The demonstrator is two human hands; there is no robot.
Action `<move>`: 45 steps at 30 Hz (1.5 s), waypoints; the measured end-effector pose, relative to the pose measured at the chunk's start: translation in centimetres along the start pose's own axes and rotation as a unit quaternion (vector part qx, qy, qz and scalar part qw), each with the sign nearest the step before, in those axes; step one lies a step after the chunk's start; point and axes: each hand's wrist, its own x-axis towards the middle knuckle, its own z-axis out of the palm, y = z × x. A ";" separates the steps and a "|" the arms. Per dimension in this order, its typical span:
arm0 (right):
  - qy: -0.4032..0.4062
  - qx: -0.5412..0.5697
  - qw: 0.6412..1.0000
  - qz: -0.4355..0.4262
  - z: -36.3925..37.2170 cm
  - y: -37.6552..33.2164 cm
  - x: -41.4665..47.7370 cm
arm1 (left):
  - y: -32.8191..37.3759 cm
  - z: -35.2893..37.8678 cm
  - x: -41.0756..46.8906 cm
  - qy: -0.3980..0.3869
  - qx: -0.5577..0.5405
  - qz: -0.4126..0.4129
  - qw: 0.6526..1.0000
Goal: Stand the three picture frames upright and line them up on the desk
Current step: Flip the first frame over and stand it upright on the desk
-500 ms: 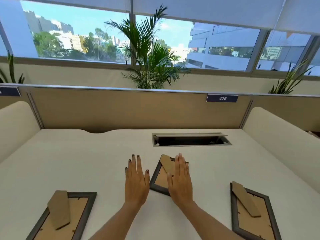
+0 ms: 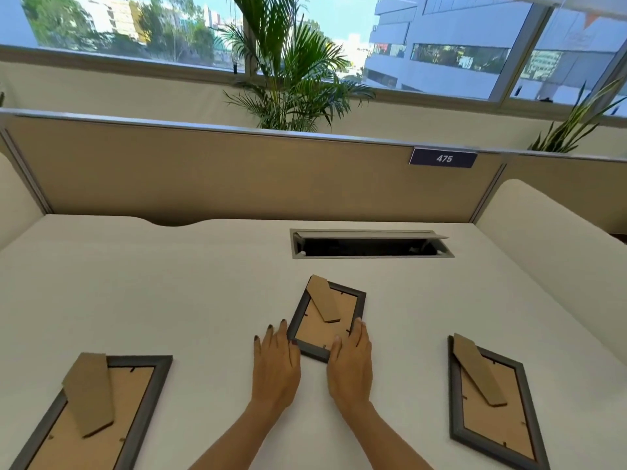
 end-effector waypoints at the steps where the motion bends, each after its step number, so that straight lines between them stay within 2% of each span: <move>1: 0.005 0.007 1.000 0.009 0.0 -0.2 0.1 | 0.1 0.3 -0.1 0.002 -0.005 0.002 1.000; 4: 0.014 0.010 0.999 0.028 -0.4 -0.5 0.9 | 0.8 0.8 -0.4 0.029 -0.108 -0.024 0.993; 6: 0.009 0.005 0.999 0.034 -1.0 -0.6 1.4 | 1.4 0.6 -0.1 0.034 -0.205 -0.065 0.976; 9: 0.007 0.000 0.999 0.051 -1.6 -0.8 1.9 | 2.2 -0.8 0.8 -0.013 -0.355 -0.152 0.923; 12: 0.011 0.018 0.997 0.081 -1.8 -1.4 2.2 | 2.7 -2.0 1.3 -0.036 -0.438 -0.230 0.868; 16: 0.007 0.057 0.990 0.127 -2.0 -2.0 2.5 | 3.7 -2.9 1.2 -0.048 -0.490 -0.274 0.826; 23: -0.014 0.129 0.972 0.198 -3.0 -2.1 2.9 | 4.0 -4.0 1.1 -0.046 -0.526 -0.328 0.784; 27: -0.050 0.198 0.952 0.228 -4.2 -1.2 3.6 | 3.4 -5.1 1.4 -0.071 -0.582 -0.345 0.733; 28: -0.061 0.213 0.946 0.235 -4.5 -1.0 3.7 | 3.3 -5.5 1.5 -0.082 -0.584 -0.344 0.730; 30: -0.090 0.243 0.935 0.243 -5.1 -0.8 4.0 | 3.1 -6.0 1.5 -0.107 -0.562 -0.339 0.747; 32: -0.113 0.264 0.929 0.233 -5.7 -0.6 4.1 | 2.9 -6.4 1.7 -0.118 -0.550 -0.342 0.753; 34: -0.123 0.276 0.930 0.210 -6.3 -0.3 4.0 | 2.9 -7.1 1.8 -0.130 -0.563 -0.349 0.738; 41: -0.101 0.265 0.958 0.038 -7.7 0.1 2.5 | 4.1 -10.0 2.0 -0.164 -0.650 -0.379 0.638; 45: -0.051 0.288 0.956 -0.028 -7.4 -0.3 1.8 | 5.1 -10.8 1.9 -0.163 -0.704 -0.362 0.588</move>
